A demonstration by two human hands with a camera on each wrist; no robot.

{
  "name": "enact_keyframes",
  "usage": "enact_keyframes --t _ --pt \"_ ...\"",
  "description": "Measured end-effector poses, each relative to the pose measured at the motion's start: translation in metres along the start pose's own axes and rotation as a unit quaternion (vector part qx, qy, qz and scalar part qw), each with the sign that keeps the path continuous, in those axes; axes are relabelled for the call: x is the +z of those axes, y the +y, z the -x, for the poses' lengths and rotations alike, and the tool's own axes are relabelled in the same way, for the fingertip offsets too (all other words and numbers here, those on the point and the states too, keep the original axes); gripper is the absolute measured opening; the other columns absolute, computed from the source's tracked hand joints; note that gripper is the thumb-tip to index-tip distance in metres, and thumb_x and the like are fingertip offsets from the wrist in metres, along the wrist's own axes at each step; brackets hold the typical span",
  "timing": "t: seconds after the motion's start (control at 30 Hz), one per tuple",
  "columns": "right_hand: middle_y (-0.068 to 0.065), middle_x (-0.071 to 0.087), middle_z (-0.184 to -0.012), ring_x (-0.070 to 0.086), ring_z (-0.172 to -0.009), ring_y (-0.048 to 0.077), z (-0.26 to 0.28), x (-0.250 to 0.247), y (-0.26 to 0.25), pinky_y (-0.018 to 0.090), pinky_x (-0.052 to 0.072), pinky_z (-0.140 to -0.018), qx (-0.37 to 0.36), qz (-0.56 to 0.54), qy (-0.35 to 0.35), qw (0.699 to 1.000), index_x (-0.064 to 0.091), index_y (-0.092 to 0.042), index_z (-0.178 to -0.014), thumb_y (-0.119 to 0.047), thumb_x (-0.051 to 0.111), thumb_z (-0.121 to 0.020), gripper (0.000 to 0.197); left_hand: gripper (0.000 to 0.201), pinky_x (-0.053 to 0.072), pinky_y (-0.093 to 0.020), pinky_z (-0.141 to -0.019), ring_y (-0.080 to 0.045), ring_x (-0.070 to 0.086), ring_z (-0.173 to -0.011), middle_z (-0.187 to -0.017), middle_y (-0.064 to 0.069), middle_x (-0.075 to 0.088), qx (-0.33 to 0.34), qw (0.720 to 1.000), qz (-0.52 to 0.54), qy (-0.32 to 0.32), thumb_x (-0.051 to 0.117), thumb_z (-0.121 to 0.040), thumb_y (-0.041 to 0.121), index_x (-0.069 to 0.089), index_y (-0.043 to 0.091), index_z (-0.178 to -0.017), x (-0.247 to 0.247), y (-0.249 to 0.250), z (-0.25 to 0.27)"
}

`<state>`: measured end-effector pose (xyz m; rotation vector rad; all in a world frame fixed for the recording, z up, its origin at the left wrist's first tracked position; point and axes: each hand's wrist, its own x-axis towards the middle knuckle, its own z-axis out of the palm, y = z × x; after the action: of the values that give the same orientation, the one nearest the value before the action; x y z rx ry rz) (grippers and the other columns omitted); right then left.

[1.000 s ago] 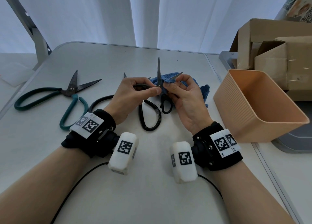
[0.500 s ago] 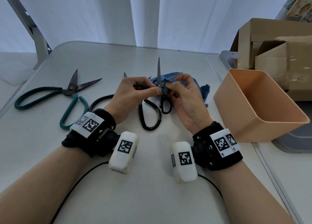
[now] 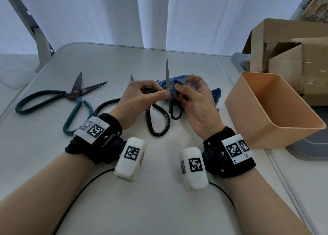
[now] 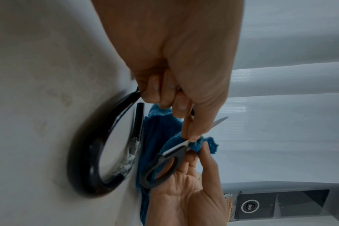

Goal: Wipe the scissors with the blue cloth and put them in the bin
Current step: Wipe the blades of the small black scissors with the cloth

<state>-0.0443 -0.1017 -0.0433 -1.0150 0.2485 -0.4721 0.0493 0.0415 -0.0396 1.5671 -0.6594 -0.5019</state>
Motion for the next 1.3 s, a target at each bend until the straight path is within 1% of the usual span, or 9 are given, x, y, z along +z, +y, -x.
enact_keyframes --t 0.07,0.2,0.37,0.47,0.63,0.97,1.07,1.2,1.3 --pt "0.010 0.063 -0.087 0.066 -0.073 0.016 -0.0009 -0.0012 -0.0017 0.027 0.057 -0.079 0.004 0.006 -0.002 1.000 0.048 -0.011 -0.106 0.008 0.057 -0.093 0.024 0.014 0.026 -0.018 -0.047 -0.007 0.030 -0.048 -0.051 0.012 0.041 -0.004 1.000 0.005 0.001 0.074 -0.087 0.011 0.065 0.005 -0.078 0.0002 -0.0003 -0.0001" --pt "0.018 0.064 -0.102 0.069 -0.091 0.027 -0.0009 -0.0044 -0.0040 0.030 0.057 -0.083 0.013 0.016 -0.033 0.999 0.049 -0.010 -0.116 0.010 0.056 -0.092 0.032 0.015 0.024 -0.020 -0.047 -0.008 0.029 -0.048 -0.051 0.011 0.041 -0.008 1.000 0.012 -0.002 0.074 -0.087 0.010 0.064 0.005 -0.077 -0.0007 -0.0010 -0.0005" --pt "0.027 0.058 -0.109 0.066 -0.089 0.027 0.0008 -0.0004 -0.0008 0.032 0.056 -0.087 0.025 0.045 -0.041 0.998 0.054 -0.012 -0.107 0.008 0.063 -0.088 0.029 0.014 0.022 -0.021 -0.047 -0.011 0.026 -0.049 -0.051 0.007 0.038 -0.008 1.000 0.007 -0.010 0.074 -0.086 0.009 0.065 0.005 -0.076 0.0000 -0.0009 0.0004" --pt "0.028 0.053 -0.107 0.065 -0.087 0.028 0.0005 -0.0009 -0.0016 0.031 0.058 -0.084 0.037 0.042 -0.034 0.998 0.056 -0.013 -0.103 0.006 0.065 -0.087 0.026 0.014 0.022 -0.020 -0.047 -0.011 0.026 -0.049 -0.051 0.007 0.038 -0.012 1.000 0.010 -0.015 0.074 -0.086 0.010 0.065 0.005 -0.076 -0.0003 -0.0012 0.0000" --pt "0.015 0.072 -0.101 0.071 -0.088 0.023 0.0008 -0.0011 -0.0020 0.029 0.057 -0.083 0.034 0.030 -0.039 0.998 0.053 -0.009 -0.114 0.009 0.062 -0.088 0.033 0.013 0.022 -0.021 -0.047 -0.010 0.027 -0.048 -0.051 0.008 0.039 -0.012 1.000 0.009 -0.017 0.074 -0.086 0.010 0.065 0.005 -0.078 -0.0008 -0.0009 -0.0001" --pt "0.011 0.070 -0.089 0.070 -0.078 0.017 -0.0013 -0.0023 -0.0009 0.025 0.055 -0.075 0.027 0.036 -0.037 0.998 0.053 -0.008 -0.112 0.009 0.063 -0.087 0.031 0.012 0.023 -0.021 -0.047 -0.011 0.028 -0.050 -0.052 0.005 0.039 -0.014 1.000 -0.004 -0.020 0.074 -0.086 0.009 0.065 0.003 -0.080 0.0001 -0.0004 0.0003" --pt "0.015 0.068 -0.094 0.069 -0.079 0.018 -0.0008 -0.0010 -0.0006 0.027 0.055 -0.078 0.022 0.043 -0.031 0.998 0.054 -0.009 -0.113 0.008 0.064 -0.087 0.032 0.013 0.025 -0.019 -0.046 -0.009 0.030 -0.048 -0.052 0.007 0.041 -0.014 1.000 -0.006 -0.022 0.074 -0.086 0.009 0.065 0.006 -0.078 -0.0001 0.0002 0.0008" --pt "0.026 0.051 -0.104 0.066 -0.080 0.020 -0.0003 0.0000 0.0014 0.025 0.051 -0.074 0.015 0.050 -0.019 0.998 0.057 -0.014 -0.105 0.001 0.069 -0.085 0.028 0.013 0.023 -0.020 -0.047 -0.009 0.029 -0.048 -0.053 0.006 0.039 -0.017 1.000 0.009 -0.020 0.074 -0.086 0.010 0.065 0.007 -0.077 0.0002 0.0002 0.0008" --pt "0.024 0.060 -0.100 0.068 -0.077 0.018 -0.0006 -0.0005 0.0016 0.024 0.052 -0.071 0.006 0.048 -0.018 0.999 0.056 -0.014 -0.104 0.000 0.068 -0.087 0.025 0.014 0.023 -0.020 -0.047 -0.009 0.029 -0.047 -0.053 0.006 0.039 -0.018 1.000 0.013 -0.022 0.074 -0.086 0.010 0.064 0.006 -0.077 0.0005 0.0004 0.0010"
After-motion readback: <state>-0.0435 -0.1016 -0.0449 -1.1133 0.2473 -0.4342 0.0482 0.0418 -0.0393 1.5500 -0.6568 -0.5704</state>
